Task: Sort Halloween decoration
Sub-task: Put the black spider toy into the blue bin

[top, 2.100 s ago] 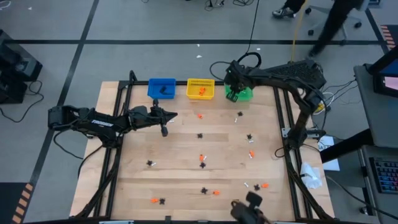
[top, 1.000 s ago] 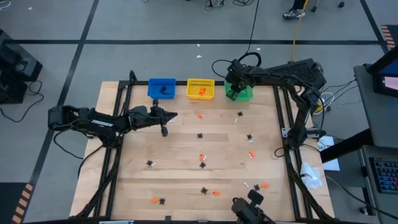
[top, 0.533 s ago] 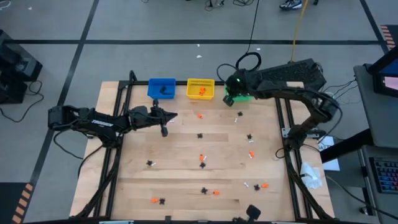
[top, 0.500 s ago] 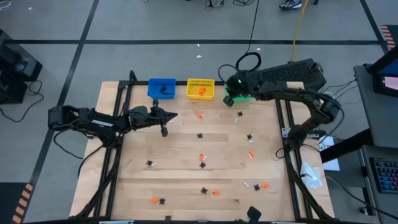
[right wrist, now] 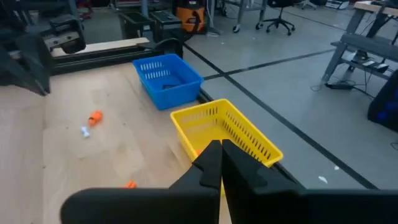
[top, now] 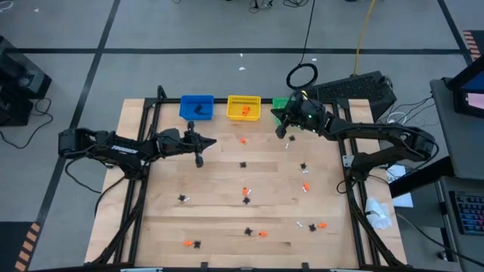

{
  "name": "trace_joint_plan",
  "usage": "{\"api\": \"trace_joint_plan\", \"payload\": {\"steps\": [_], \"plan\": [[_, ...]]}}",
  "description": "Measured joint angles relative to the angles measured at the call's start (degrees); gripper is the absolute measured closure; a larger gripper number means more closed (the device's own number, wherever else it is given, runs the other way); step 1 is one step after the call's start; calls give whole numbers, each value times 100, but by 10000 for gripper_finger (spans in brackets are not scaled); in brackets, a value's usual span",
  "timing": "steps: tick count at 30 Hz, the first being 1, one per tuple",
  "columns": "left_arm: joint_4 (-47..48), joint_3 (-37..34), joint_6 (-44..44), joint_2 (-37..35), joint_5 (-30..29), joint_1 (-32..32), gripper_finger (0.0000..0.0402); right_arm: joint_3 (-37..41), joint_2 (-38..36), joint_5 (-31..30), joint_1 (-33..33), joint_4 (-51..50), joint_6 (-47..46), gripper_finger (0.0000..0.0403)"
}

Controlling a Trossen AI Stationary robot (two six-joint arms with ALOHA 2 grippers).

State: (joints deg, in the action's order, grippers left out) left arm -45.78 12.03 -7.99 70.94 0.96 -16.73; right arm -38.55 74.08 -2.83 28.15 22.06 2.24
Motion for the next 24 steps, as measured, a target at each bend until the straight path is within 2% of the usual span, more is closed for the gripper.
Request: {"api": "trace_joint_plan", "payload": {"steps": [4, 8, 11, 16, 20, 24], "plan": [[262, 182, 38, -1, 305, 15, 391, 48, 72, -3, -127, 3, 182, 403], [1053, 542, 72, -1, 315, 118, 391, 58, 80, 11, -206, -95, 531, 403], [1761, 847, 18, -1, 318, 263, 391, 116, 79, 54, -260, -102, 793, 403], [3018, 1429, 13, -1, 312, 562, 391, 396, 81, 932, -267, 173, 1056, 403], [4210, 1944, 13, -1, 8, 871, 391, 668, 76, 1036, -223, 683, 1069, 403], [5512, 2466, 95, -1, -163, 1198, 391, 680, 52, 1036, -130, 744, 962, 403]]}}
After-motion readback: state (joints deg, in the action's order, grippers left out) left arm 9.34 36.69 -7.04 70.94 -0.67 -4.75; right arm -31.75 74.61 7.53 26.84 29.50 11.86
